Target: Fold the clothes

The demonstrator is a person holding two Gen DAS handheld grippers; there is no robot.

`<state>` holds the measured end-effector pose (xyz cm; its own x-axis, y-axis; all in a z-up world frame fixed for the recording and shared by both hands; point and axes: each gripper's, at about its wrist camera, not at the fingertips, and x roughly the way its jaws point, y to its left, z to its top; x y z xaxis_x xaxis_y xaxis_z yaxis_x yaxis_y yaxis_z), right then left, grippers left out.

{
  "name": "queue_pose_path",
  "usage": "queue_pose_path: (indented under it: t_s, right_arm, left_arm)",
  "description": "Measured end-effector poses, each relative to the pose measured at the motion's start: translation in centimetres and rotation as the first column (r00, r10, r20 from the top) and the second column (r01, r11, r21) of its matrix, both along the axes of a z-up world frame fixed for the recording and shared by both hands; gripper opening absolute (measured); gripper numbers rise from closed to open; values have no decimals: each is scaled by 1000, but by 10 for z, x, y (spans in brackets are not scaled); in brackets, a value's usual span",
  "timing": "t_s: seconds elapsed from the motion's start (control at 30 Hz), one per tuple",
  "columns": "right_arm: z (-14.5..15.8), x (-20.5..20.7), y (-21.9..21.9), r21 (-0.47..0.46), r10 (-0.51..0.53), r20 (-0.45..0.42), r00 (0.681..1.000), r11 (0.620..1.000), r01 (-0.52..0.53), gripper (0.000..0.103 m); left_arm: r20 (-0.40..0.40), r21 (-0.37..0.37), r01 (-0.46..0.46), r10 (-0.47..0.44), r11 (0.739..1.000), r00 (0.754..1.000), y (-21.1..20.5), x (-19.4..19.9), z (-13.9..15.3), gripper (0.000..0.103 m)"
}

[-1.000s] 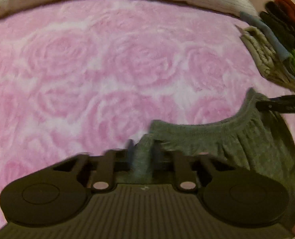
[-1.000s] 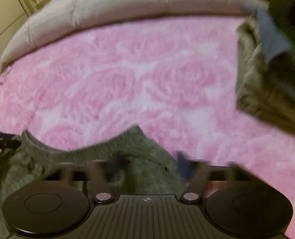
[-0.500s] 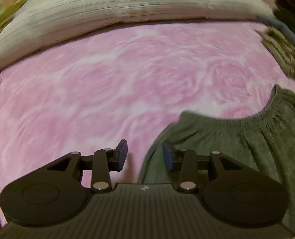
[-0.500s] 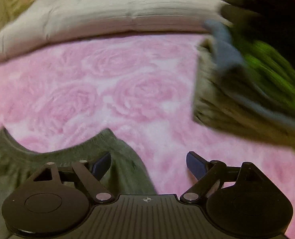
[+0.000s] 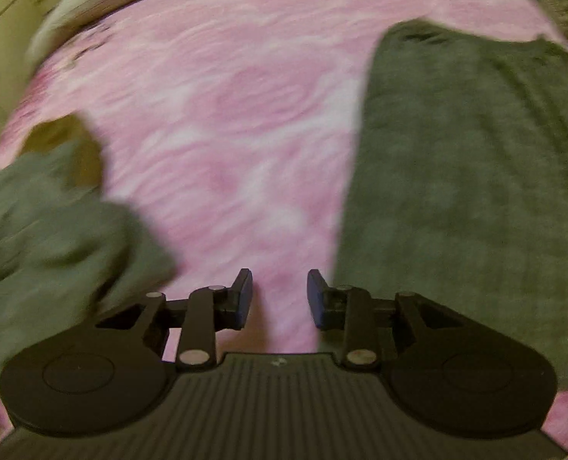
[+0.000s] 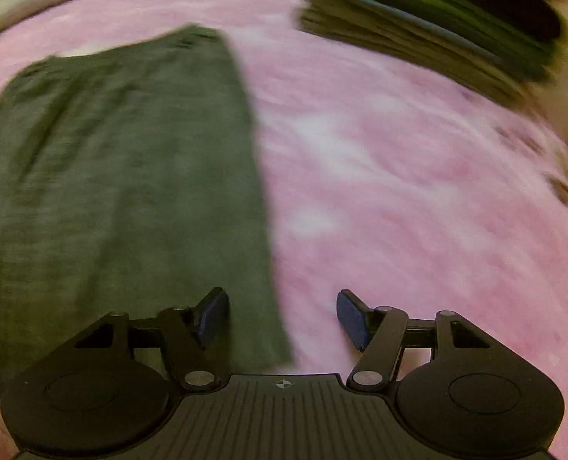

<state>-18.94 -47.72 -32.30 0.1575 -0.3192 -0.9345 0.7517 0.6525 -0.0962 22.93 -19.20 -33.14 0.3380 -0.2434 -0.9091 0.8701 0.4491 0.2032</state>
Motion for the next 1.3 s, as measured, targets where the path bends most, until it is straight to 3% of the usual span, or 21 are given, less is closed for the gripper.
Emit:
queue_pose_path:
  t_s: [0.07, 0.13, 0.23, 0.33, 0.47, 0.6, 0.67, 0.8, 0.83, 0.87, 0.9, 0.93, 1.07, 1.3]
  right_arm:
    - [14, 2, 8, -32, -23, 14, 1000, 999, 23, 62]
    - [28, 9, 19, -55, -25, 58, 998, 998, 28, 63]
    - [24, 42, 42, -15, 11, 144, 990, 1000, -9, 63]
    - [-3, 65, 67, 22, 31, 113, 993, 999, -34, 63]
    - [-16, 53, 95, 11, 32, 17, 999, 999, -32, 69]
    - [-4, 28, 106, 147, 1, -69, 998, 989, 9, 72]
    - [15, 12, 112, 149, -24, -75, 997, 988, 35, 72]
    - [76, -16, 123, 163, -58, 49, 997, 985, 50, 72]
    - [91, -19, 124, 164, -53, 73, 996, 986, 41, 76]
    - [108, -20, 126, 150, -40, 98, 994, 988, 25, 90]
    - [124, -21, 129, 131, -23, 122, 992, 991, 7, 95]
    - [140, -22, 132, 109, -6, 144, 990, 994, -10, 97]
    - [194, -34, 148, 36, 50, 208, 977, 998, -58, 97]
    - [240, -57, 174, -15, 100, 287, 953, 995, -99, 99]
  left_arm:
    - [21, 17, -31, 30, 999, 999, 6, 2, 10, 25]
    - [-2, -42, -19, 19, 999, 1000, -1, -9, 21, 24]
    - [-70, -109, 16, -24, 994, 997, -18, -28, 26, 26]
    - [-177, -37, -1, -5, 999, 984, -34, -45, 1, 26]
    - [-175, 44, -18, 25, 999, 984, -20, -74, -8, 27]
    - [-175, 149, -66, 92, 987, 980, 2, -104, 9, 26]
    - [-138, 166, -72, 96, 983, 986, 10, -125, 33, 27]
    - [-83, 94, -77, 85, 993, 993, 26, -165, 99, 34]
    - [-76, 71, -74, 79, 995, 994, 29, -174, 115, 34]
    - [-68, 47, -70, 73, 996, 995, 31, -184, 131, 37]
    - [-58, 24, -68, 69, 997, 996, 34, -194, 145, 40]
    - [-48, 0, -66, 66, 998, 997, 37, -204, 159, 45]
    - [-8, -93, -55, 54, 994, 998, 48, -244, 215, 47]
    - [68, -197, -38, 52, 980, 996, 68, -295, 272, 58]
